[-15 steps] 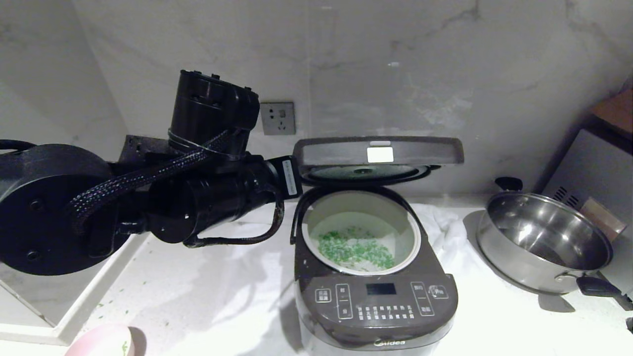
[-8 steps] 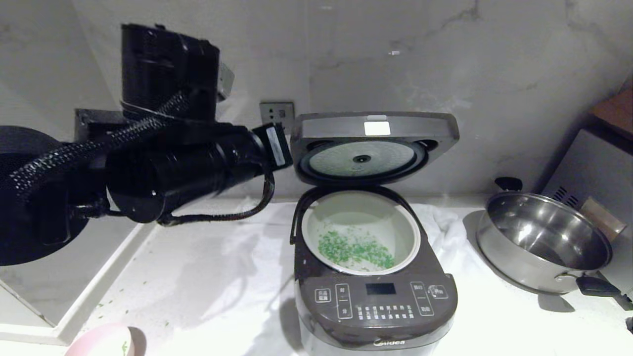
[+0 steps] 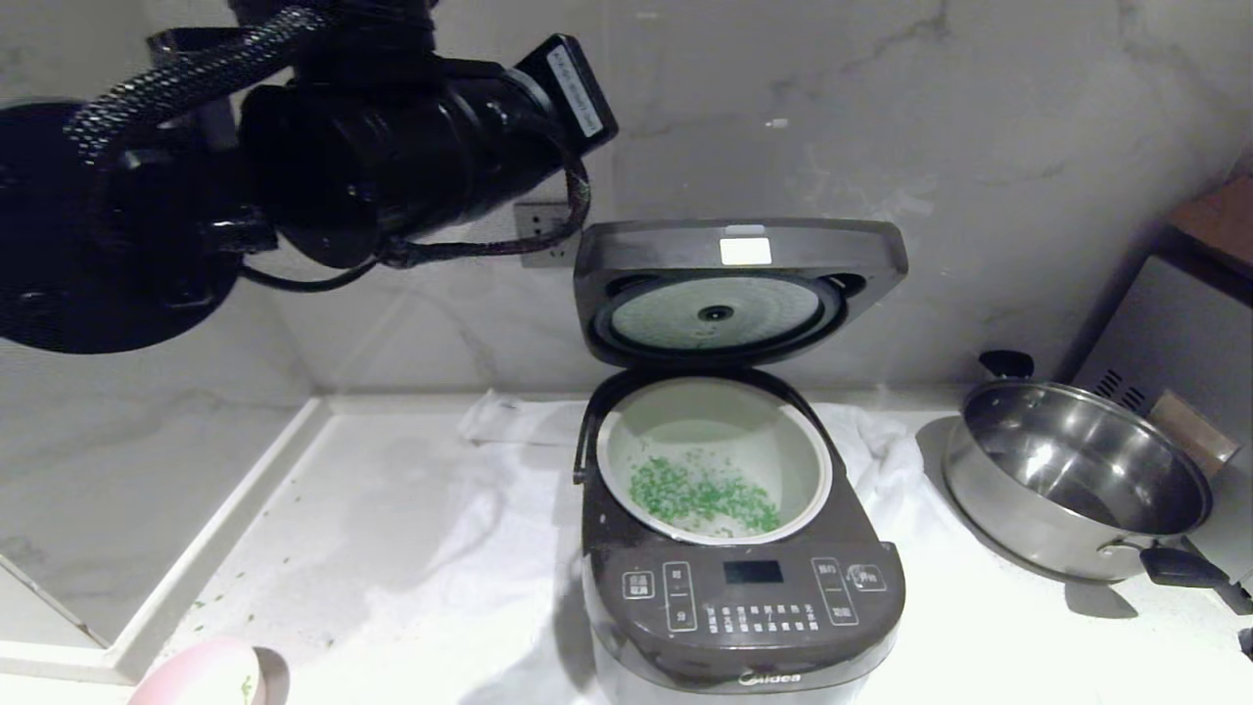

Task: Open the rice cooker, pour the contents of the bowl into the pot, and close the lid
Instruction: Close the rice cooker

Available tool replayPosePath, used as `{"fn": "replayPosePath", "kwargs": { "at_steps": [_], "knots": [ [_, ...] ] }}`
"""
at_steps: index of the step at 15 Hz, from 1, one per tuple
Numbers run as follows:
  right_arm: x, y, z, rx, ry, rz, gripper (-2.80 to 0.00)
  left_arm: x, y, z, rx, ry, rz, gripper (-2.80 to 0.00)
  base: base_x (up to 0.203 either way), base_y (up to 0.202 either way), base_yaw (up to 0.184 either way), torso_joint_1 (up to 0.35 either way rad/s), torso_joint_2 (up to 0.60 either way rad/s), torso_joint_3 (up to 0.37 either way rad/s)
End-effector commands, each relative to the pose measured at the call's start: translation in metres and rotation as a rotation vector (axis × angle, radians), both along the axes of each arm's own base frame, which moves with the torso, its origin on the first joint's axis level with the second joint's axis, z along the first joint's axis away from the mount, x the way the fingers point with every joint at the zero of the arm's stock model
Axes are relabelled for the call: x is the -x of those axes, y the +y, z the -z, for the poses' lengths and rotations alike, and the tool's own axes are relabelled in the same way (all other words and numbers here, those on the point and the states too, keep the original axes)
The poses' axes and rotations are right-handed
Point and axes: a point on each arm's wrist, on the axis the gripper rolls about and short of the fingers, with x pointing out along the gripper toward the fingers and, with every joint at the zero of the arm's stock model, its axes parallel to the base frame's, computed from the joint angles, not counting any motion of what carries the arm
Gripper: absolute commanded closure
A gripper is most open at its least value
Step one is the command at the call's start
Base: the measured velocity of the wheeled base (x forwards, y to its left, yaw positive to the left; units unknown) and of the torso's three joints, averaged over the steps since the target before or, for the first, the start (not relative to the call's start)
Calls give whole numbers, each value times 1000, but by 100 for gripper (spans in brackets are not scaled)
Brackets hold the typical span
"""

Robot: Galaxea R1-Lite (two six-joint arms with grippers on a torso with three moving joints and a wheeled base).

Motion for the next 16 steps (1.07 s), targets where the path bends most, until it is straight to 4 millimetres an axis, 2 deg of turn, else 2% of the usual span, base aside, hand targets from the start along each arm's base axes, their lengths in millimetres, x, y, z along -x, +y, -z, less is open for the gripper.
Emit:
{"fn": "replayPosePath", "kwargs": {
  "at_steps": [1,4,7,9,11,13,16],
  "knots": [
    [1,0,-3,-3,-14,3,0,-12,-37,27,-75,40,47,0,0,0,0,0,0,0],
    [4,0,-11,4,-43,-6,0,-14,-62,51,-150,74,53,0,0,0,0,0,0,0],
    [6,0,-19,4,-62,-7,0,-6,-55,55,-171,90,53,0,0,0,0,0,0,0],
    [6,0,-35,-1,-63,-10,0,7,-49,62,-205,112,70,0,0,0,0,0,0,0],
    [2,1,-69,-28,-66,-34,0,17,-40,71,-231,136,78,0,0,0,0,0,0,0],
    [-10,2,-110,-63,-54,-78,0,25,-31,75,-239,152,82,0,0,0,0,0,0,0],
    [-51,3,-173,-137,-8,-125,0,33,-22,77,-231,172,82,0,0,0,0,0,0,0]
  ]
}}
